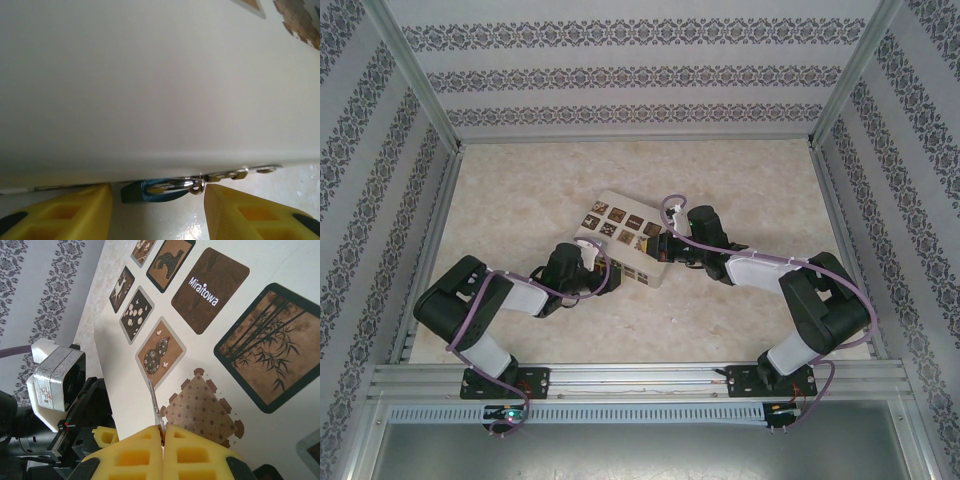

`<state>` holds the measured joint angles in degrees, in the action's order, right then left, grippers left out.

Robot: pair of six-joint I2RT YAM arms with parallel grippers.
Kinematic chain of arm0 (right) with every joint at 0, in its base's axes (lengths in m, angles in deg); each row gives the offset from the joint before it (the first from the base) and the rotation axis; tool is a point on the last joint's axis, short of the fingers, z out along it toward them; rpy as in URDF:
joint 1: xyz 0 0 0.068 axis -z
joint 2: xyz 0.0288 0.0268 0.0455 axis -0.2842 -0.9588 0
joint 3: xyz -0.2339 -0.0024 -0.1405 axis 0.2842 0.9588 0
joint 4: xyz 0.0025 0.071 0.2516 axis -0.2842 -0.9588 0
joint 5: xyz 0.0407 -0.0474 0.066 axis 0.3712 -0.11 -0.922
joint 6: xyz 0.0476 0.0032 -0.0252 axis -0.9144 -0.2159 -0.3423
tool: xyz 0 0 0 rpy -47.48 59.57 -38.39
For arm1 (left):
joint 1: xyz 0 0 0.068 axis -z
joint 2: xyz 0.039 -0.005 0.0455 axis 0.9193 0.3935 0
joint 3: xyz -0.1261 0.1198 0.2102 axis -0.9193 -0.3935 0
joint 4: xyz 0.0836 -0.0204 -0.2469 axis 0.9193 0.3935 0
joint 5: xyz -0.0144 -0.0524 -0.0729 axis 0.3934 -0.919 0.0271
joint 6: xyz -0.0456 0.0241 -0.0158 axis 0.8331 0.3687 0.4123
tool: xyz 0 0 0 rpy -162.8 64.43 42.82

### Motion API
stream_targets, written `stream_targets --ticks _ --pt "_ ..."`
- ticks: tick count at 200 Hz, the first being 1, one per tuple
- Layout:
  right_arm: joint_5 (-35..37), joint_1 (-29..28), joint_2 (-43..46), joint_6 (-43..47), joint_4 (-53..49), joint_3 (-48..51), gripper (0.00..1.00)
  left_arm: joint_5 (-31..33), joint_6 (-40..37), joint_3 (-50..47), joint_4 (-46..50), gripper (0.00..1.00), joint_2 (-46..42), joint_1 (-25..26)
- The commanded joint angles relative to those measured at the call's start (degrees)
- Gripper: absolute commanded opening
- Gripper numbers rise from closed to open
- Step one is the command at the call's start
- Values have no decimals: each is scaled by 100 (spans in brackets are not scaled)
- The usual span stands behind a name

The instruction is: Unlock the padlock with the key

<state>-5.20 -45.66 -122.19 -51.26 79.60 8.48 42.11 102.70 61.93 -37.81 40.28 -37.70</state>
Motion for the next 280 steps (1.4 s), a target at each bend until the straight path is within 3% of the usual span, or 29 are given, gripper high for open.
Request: stream_targets --ticks 1,117,280 --pt "245 -91 -102 106 -688 99 0 -35 154 167 -309 50 209 -8" --pt "254 -126 -119 97 -618 125 0 502 -15 350 209 47 -138 356" --pt "254 -131 -76 101 -609 151 0 810 291 501 -28 38 -77 559"
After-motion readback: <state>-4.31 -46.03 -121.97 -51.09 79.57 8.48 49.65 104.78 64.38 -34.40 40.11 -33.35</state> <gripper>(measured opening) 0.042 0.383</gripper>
